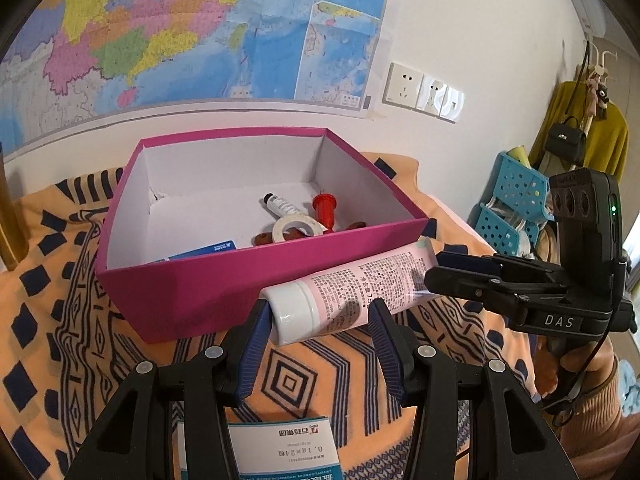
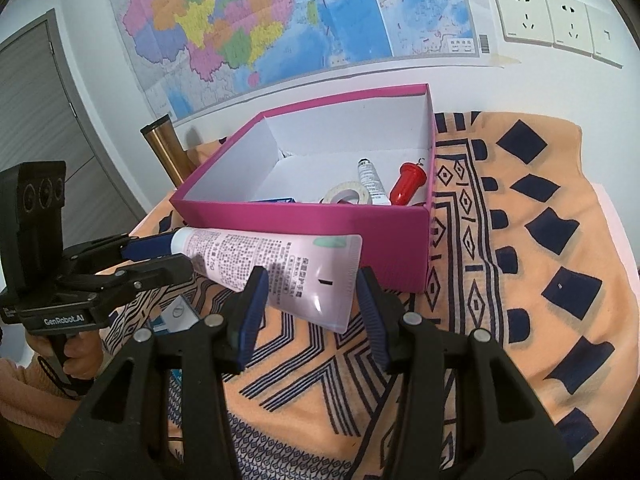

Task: Organize rigid objects
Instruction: 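Lift the tube with the right gripper and carry it over the box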

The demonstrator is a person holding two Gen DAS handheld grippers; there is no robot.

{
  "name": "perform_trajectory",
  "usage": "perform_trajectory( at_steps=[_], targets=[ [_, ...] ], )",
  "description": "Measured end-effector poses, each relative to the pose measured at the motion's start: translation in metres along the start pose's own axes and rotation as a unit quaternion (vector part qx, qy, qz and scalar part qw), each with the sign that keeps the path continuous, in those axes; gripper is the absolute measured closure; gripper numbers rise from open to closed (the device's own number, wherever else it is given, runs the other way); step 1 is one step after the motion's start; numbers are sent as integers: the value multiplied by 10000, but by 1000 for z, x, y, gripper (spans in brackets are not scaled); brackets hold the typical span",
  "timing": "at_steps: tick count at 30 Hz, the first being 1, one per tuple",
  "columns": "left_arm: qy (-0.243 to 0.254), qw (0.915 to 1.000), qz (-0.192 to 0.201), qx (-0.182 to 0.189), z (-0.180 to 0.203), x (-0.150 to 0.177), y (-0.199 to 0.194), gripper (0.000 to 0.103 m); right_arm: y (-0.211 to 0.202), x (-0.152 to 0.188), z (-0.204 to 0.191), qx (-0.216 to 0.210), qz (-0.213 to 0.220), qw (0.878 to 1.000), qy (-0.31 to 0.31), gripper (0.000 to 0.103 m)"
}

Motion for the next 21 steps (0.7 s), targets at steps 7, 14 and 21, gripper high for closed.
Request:
perform_trajectory(
  at_steps=[7, 14, 21],
  targets=[
    [13, 10000, 42, 7, 0, -4, 0, 53, -2, -4, 1, 10, 53, 10000, -20, 54],
    [16, 10000, 72, 5, 0, -7, 0, 53, -2, -7, 2, 30, 88, 9999, -37, 54],
    [29, 9999, 108, 8, 0, -10, 0, 53, -4, -11, 2, 38, 122, 9999, -60, 54]
  ],
)
Point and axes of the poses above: each gripper's, at about its wrist camera, not at the fingertips, and y roughly the way its jaws point, z to its right, x to its underside, the point moved 2 cm from there along y, roughly the way its jaws point, and after that the axes turned 4 degrees about -y, right-handed, at the moved point
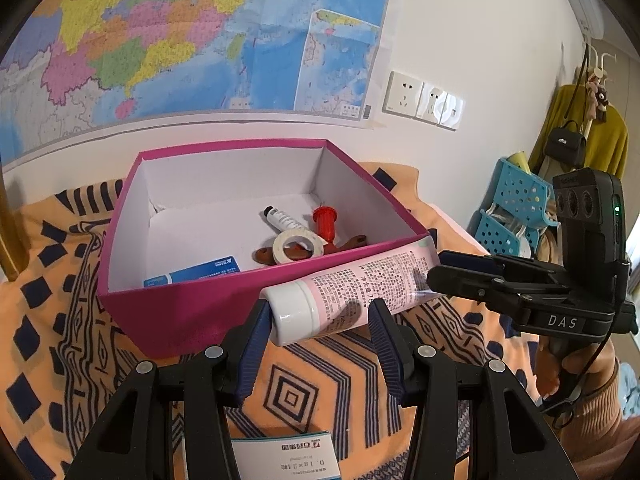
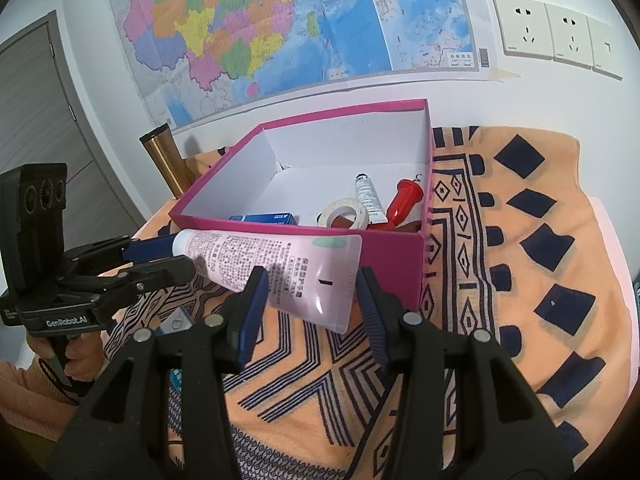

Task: Organize rigid objects
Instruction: 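Lift the tube with the right gripper and carry it over the box, then lower the held tube into the pink box with the right gripper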

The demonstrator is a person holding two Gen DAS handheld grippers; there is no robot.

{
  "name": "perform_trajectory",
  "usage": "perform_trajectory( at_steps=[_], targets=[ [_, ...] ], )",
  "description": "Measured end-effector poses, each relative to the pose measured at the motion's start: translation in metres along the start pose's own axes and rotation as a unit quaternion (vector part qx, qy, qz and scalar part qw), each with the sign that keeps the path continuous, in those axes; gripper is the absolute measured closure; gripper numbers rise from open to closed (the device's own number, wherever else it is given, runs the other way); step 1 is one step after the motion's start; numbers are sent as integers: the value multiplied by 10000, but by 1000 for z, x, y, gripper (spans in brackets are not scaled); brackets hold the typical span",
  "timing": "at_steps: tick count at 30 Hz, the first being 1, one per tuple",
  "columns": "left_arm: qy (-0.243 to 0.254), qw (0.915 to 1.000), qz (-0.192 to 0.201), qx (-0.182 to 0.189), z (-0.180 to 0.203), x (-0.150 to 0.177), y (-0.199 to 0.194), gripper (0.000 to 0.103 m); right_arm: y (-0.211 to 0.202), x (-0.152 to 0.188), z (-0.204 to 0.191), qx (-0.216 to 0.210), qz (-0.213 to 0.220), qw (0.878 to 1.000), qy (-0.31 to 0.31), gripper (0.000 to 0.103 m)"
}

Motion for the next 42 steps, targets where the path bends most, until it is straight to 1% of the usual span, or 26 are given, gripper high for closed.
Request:
perform_trajectory(
  at_steps=[18, 31, 42],
  targets=[
    [52, 10000, 63, 2, 1, -6, 1, 53, -2, -6, 1, 48, 78, 9999, -67, 54],
    [79, 9999, 107, 31, -2, -16, 6, 53, -3, -14, 3, 83, 142, 9998, -106, 54],
    [-3, 9999, 112, 96, -5, -25, 12, 53, 1, -24, 11, 110, 181, 9997, -84, 54]
  ],
)
Point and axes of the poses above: each gripper's, at about its wrist camera, not at the fingertips, and y roughly the way its jaws point, z to its right, x to its underside, the point moved 2 cm from there along y, roughly the way its jaws point, and after that the axes turned 4 degrees about -y, right-handed, at the moved point
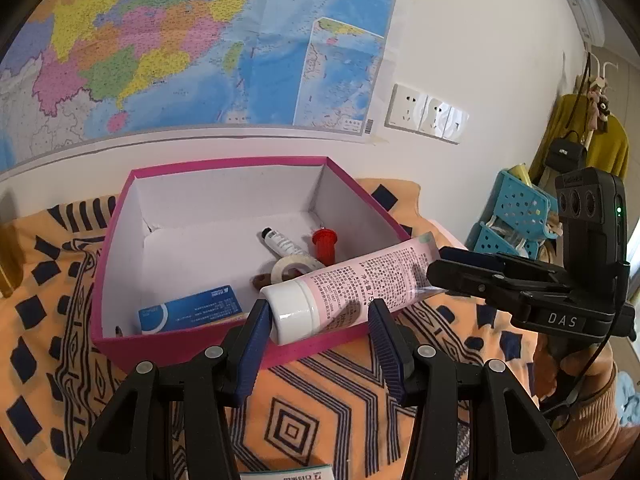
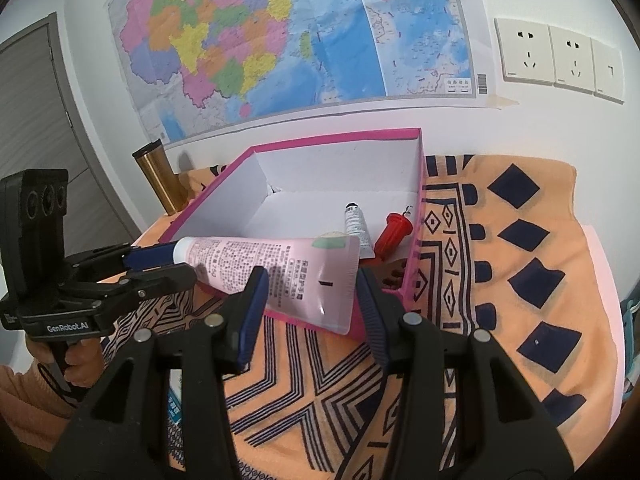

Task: Organize rigid objects
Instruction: 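Lower the held tube into the pink box with the right gripper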

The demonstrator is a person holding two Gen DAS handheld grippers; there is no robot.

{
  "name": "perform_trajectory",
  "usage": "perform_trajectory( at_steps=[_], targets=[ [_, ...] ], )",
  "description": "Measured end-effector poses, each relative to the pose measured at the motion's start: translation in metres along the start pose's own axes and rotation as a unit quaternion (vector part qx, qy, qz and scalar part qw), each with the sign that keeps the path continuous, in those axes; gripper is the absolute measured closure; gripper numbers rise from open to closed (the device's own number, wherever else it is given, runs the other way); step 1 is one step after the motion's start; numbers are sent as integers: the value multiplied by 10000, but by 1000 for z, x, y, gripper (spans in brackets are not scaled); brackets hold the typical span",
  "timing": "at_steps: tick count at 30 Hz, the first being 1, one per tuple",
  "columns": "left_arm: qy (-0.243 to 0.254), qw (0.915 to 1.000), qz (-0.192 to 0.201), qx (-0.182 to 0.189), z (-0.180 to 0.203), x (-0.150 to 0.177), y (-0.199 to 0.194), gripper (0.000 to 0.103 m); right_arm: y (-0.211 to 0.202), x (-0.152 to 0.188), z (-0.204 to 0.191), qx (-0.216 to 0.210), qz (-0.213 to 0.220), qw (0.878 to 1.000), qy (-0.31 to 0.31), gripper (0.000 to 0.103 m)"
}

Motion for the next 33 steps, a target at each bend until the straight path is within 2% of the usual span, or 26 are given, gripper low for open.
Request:
perform_trajectory(
  at_steps=[33],
  targets=[
    [-185, 9995, -239, 33, -17, -28, 40, 53, 33, -22, 21, 222, -206, 9995, -23, 54]
  ],
)
Point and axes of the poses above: each gripper's, at about its wrist camera, not at the fingertips, and y roughly the way its jaws point, z to its right, x to its underside, the point moved 2 cm from there along y, roughly the way its jaws point, and after that the axes turned 4 degrees about -y, right-handed, at the moved point
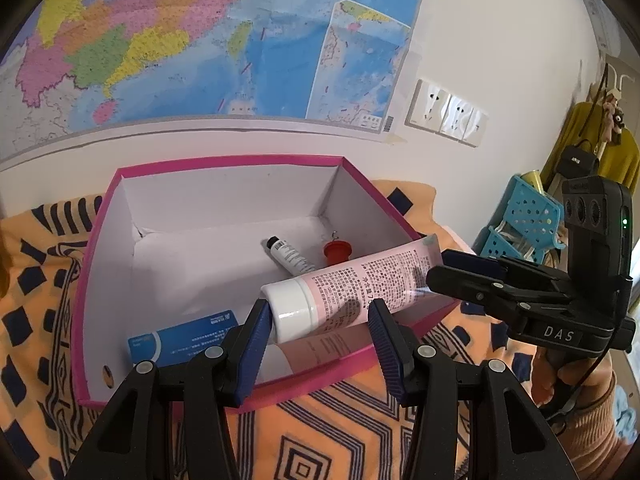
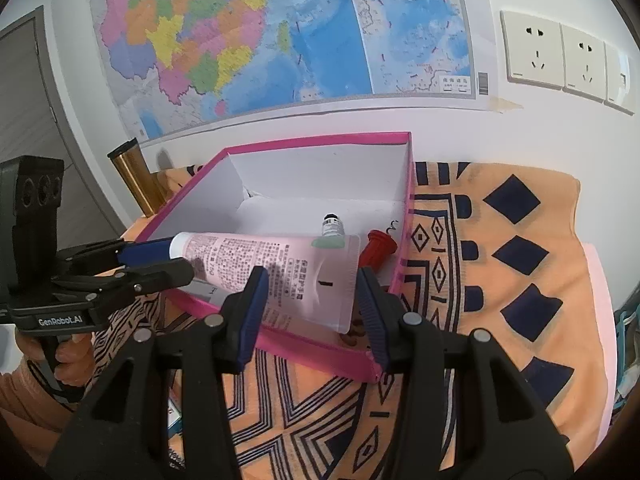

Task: Organize rigid objects
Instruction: 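Lower the held tube into the pink box with the right gripper, then open the right gripper to release the tube inside the box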

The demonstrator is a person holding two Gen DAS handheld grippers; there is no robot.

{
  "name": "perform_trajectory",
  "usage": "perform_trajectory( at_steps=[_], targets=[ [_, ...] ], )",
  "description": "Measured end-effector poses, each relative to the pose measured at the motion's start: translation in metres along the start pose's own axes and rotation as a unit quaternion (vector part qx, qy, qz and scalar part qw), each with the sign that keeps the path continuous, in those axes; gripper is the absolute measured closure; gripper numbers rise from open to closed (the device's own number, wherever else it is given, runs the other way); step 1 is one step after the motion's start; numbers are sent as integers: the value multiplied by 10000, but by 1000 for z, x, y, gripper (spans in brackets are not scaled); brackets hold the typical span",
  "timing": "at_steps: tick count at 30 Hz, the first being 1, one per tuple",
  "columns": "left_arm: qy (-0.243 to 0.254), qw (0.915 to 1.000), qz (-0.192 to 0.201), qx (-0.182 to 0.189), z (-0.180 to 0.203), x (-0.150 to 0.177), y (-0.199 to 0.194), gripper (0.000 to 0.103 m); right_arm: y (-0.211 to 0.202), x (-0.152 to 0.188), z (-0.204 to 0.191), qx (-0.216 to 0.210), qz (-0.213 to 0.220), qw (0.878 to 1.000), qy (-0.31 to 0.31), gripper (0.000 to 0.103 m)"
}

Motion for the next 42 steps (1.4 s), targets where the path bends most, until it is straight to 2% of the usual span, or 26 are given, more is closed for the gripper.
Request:
perform_trajectory(
  at_steps=[20, 32, 42],
  targets=[
    [-58, 9998, -155, -149, -5, -7, 24, 53, 10, -2, 6, 151, -160, 9998, -11, 54],
    [-172, 9989, -404, -153, -15, -6, 41, 54, 16, -4, -1, 429, -283, 9984, -249, 54],
    [-190, 9978, -615, -171, -20, -4, 56, 54, 18, -4, -8, 852, -295, 9951, -418, 54]
  ],
)
Point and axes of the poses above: each gripper's, at about its wrist camera, not at the fingertips, and y roughly the way its jaws point, z to its right, x to its underside, the point moved 2 cm from there along y, roughly the way its jaws point, and after that the axes turned 4 degrees about -y, right-handed, at the moved point
